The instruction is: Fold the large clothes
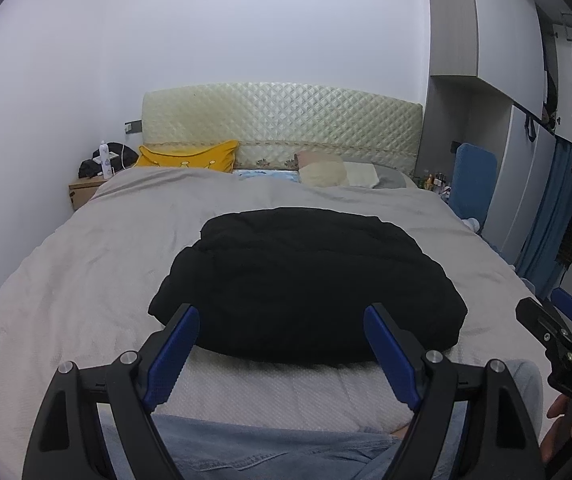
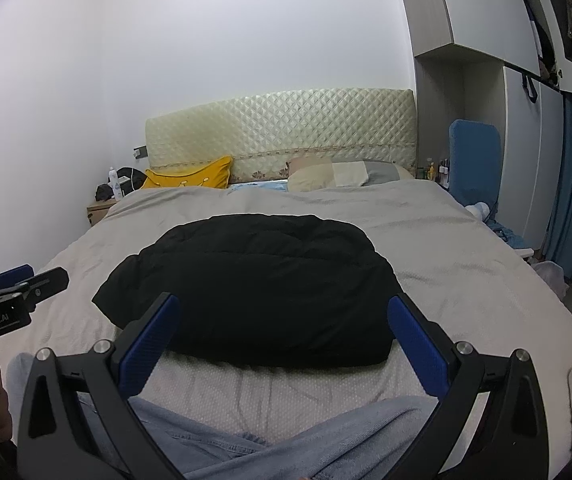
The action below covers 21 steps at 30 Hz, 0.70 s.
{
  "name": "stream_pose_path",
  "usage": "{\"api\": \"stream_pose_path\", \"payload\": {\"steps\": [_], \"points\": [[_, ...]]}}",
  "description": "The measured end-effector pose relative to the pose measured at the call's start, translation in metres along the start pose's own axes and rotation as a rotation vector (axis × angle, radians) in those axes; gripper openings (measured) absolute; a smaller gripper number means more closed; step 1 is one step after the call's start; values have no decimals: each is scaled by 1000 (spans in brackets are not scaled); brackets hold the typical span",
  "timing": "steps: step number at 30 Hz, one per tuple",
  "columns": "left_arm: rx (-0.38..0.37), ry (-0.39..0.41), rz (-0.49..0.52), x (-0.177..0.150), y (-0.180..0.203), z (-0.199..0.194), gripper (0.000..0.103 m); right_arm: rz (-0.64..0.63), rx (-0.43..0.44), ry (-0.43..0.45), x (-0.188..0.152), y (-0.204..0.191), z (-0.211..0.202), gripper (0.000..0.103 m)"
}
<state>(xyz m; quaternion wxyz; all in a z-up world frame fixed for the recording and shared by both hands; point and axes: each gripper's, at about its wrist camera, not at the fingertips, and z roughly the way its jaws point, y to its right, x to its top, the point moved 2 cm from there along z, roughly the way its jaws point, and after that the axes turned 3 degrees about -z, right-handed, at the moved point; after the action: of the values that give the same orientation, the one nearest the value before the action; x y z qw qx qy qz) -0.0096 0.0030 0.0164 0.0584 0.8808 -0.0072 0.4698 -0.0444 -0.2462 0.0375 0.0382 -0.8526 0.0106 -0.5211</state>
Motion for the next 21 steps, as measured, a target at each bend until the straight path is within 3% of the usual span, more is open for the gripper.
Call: {"api": "stream_pose_path", "payload": {"steps": [21], "points": [[-14,4,9,-1,0,-1,84,12,-1,-6,-3,6,-1,103]]}}
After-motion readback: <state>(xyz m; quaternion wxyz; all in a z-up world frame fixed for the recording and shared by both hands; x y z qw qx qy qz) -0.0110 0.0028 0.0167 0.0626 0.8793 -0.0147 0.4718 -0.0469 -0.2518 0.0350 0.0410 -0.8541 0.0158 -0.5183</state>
